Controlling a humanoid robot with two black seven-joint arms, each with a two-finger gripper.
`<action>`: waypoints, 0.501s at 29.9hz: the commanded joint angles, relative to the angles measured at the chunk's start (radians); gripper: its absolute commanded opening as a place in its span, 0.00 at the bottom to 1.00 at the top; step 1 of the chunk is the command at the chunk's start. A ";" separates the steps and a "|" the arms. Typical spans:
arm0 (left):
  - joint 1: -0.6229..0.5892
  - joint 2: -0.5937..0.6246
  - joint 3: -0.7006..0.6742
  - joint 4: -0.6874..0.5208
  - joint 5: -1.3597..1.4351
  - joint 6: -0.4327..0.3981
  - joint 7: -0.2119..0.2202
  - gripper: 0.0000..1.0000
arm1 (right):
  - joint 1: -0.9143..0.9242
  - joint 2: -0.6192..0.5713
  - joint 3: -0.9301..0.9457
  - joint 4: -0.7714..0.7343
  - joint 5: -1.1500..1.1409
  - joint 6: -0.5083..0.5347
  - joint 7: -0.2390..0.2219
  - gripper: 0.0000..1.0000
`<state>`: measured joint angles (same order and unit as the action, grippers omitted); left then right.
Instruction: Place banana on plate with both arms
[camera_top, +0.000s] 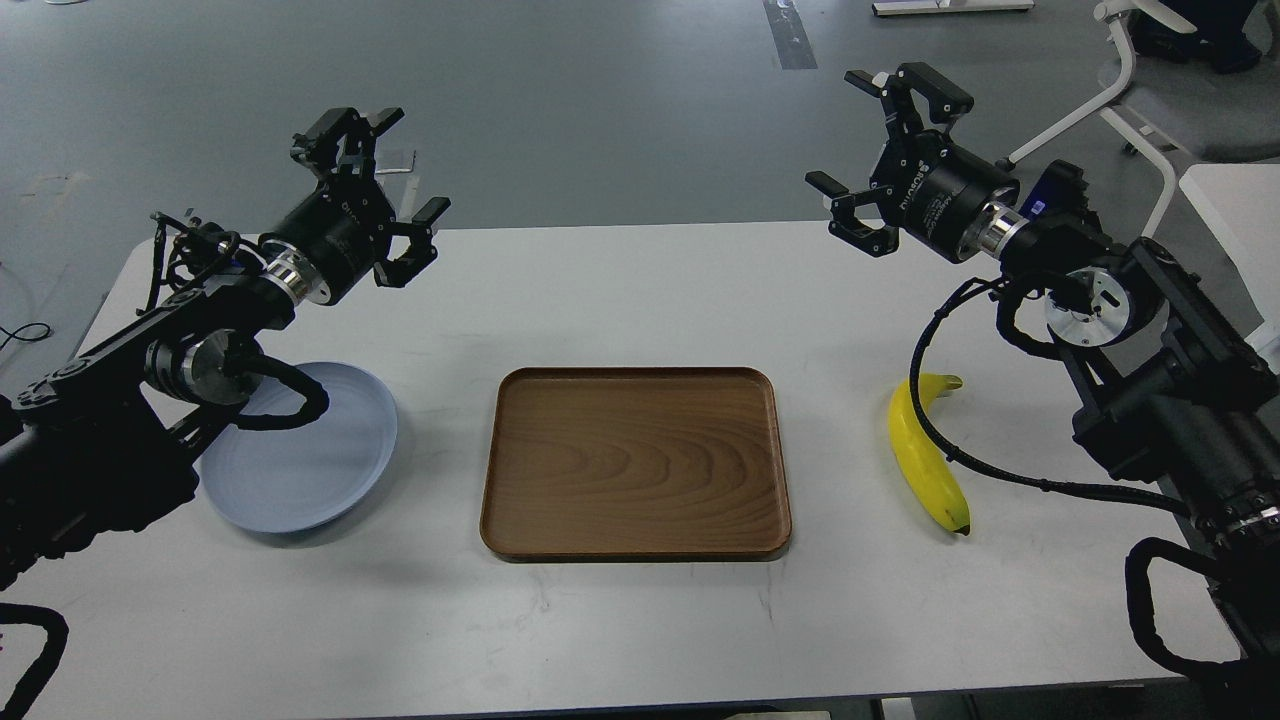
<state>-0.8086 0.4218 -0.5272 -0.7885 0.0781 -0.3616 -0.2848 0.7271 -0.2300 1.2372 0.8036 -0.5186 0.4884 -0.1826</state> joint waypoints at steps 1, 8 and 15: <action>0.008 0.000 -0.001 0.000 0.011 -0.007 -0.011 0.98 | -0.003 0.012 0.007 -0.007 0.000 0.000 -0.003 1.00; 0.017 -0.002 -0.004 0.002 -0.004 0.001 -0.040 0.98 | -0.002 0.047 0.001 -0.004 -0.001 0.000 -0.003 1.00; 0.019 -0.002 -0.004 0.003 -0.003 0.001 -0.040 0.98 | -0.017 0.047 -0.005 -0.001 -0.001 0.000 -0.003 1.00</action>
<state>-0.7912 0.4204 -0.5314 -0.7858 0.0739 -0.3601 -0.3247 0.7216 -0.1828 1.2328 0.8012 -0.5197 0.4890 -0.1856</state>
